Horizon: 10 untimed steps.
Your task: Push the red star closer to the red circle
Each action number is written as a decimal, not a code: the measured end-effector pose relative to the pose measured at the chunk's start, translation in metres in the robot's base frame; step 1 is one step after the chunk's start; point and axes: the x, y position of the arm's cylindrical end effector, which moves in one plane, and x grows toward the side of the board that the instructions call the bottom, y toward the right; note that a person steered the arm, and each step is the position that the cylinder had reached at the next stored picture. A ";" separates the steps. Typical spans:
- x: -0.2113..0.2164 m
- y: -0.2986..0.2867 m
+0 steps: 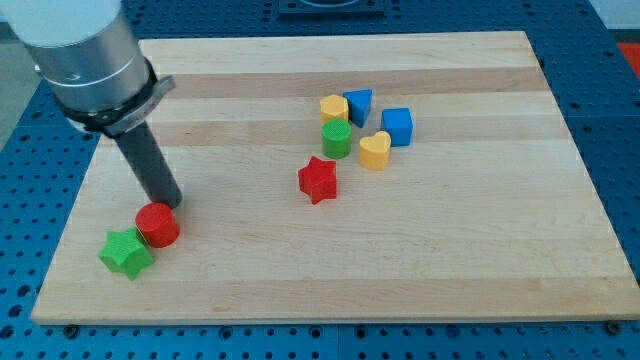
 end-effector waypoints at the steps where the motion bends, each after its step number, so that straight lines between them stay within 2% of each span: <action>1: 0.000 0.053; 3: 0.026 0.174; 4: 0.014 0.221; 5: -0.007 0.229; 10: -0.037 0.107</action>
